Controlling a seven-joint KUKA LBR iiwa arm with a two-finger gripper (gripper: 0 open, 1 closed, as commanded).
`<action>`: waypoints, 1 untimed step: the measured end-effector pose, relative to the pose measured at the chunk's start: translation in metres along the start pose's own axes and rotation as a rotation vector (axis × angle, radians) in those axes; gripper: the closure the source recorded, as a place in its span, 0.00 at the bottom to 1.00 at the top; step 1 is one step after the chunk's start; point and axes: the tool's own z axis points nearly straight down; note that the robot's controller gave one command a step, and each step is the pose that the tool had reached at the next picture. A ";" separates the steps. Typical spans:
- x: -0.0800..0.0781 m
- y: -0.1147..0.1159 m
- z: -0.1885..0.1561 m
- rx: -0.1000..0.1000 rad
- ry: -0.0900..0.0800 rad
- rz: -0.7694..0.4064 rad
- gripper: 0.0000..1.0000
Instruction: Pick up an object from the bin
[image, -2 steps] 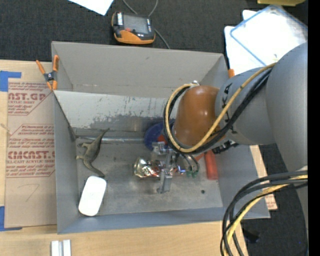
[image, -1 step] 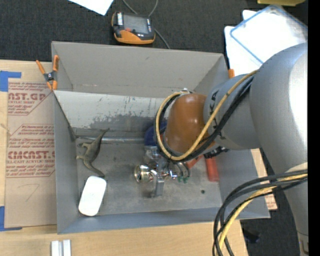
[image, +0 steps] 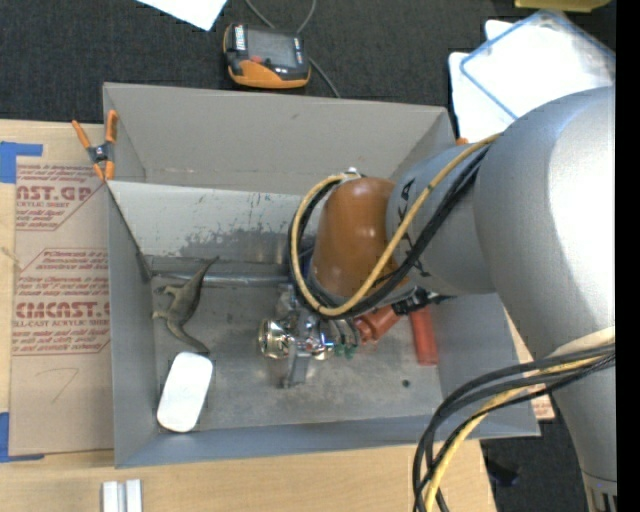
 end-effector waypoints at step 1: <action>0.009 -0.020 0.000 0.001 -0.003 -0.067 0.00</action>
Offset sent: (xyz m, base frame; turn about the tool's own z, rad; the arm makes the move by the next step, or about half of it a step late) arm -0.0027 -0.0029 0.0001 -0.0192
